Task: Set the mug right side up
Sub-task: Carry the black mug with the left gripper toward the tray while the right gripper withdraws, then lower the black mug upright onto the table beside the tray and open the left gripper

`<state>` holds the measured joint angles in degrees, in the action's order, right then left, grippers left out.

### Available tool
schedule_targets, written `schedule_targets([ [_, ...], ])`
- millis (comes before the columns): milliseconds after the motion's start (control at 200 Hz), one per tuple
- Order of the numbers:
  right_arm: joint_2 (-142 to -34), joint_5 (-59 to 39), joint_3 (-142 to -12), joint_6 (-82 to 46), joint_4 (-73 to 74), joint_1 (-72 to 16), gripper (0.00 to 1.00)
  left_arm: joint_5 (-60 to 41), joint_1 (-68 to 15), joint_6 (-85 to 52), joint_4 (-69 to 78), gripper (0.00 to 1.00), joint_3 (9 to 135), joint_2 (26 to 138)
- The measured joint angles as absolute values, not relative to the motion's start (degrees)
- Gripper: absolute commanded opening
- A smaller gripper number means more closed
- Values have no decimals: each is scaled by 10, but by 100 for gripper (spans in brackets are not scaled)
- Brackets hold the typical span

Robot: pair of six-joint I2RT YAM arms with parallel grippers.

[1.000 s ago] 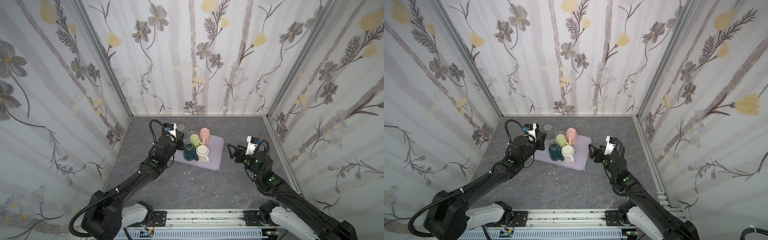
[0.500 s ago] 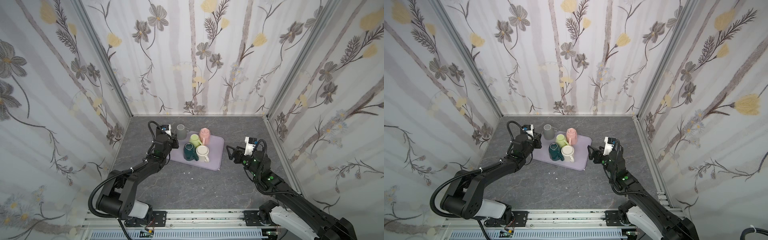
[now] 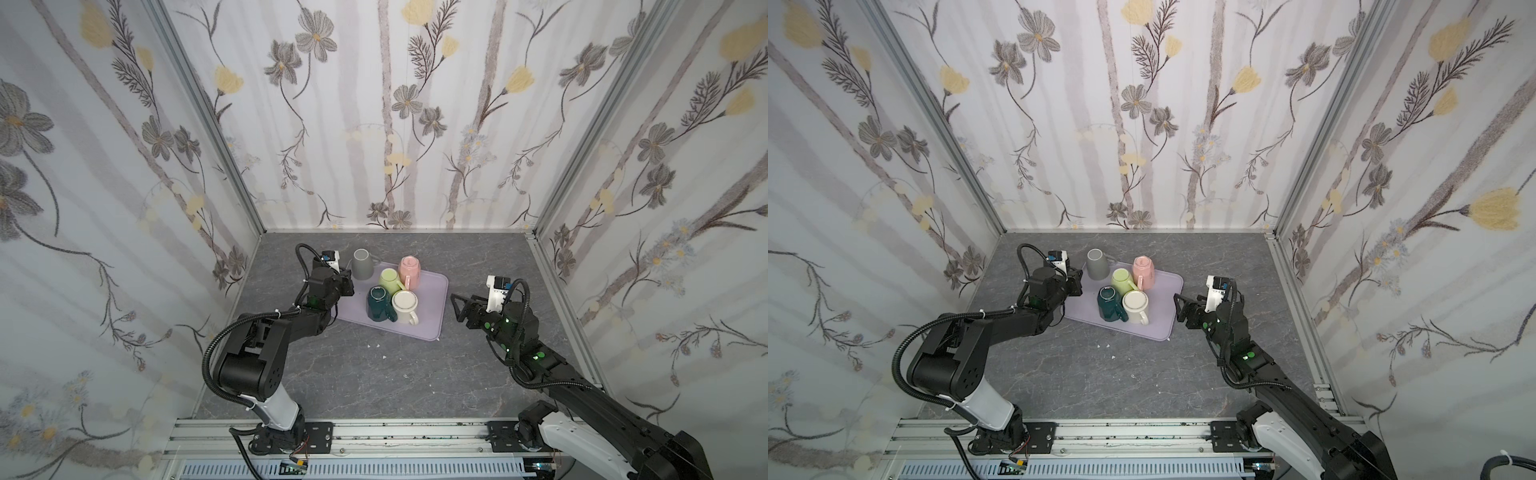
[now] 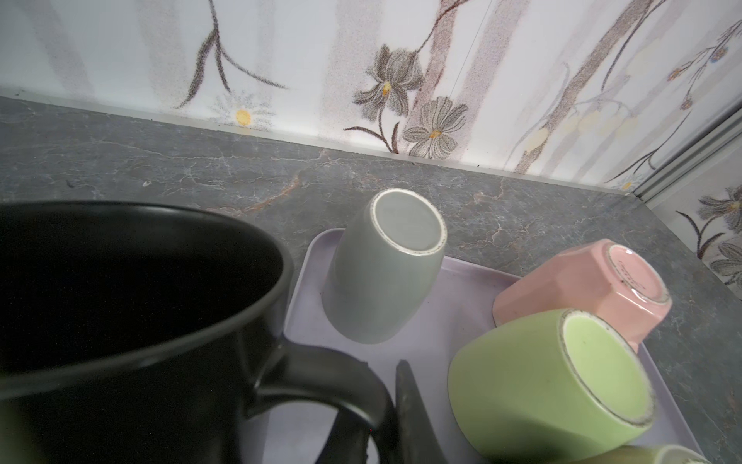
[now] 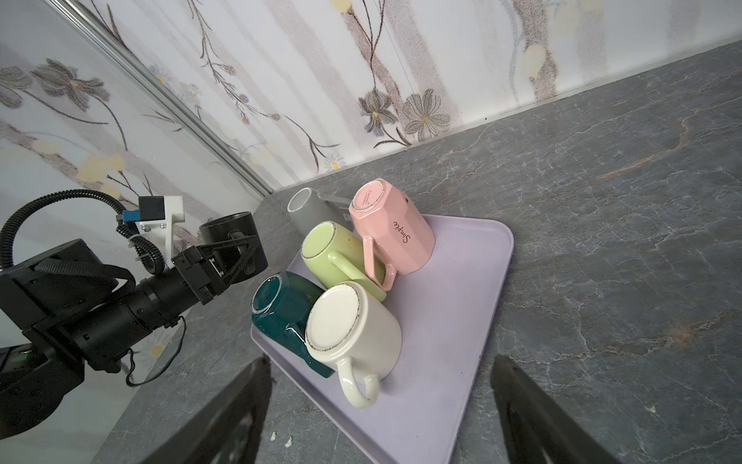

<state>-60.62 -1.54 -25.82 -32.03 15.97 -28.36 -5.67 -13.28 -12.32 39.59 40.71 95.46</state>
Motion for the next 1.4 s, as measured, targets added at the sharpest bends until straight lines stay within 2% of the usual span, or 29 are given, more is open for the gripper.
schedule_targets([
  [665, -688, -18, -285, -321, 166, -283, 87, -94, -96, -142, 460, 0, 437, 1062],
  [1339, -718, -17, -298, -326, 182, -282, 89, -112, -90, -156, 495, 0, 454, 1092],
  [1399, -716, -17, -298, -326, 182, -282, 89, -112, -90, -157, 495, 5, 454, 1092],
])
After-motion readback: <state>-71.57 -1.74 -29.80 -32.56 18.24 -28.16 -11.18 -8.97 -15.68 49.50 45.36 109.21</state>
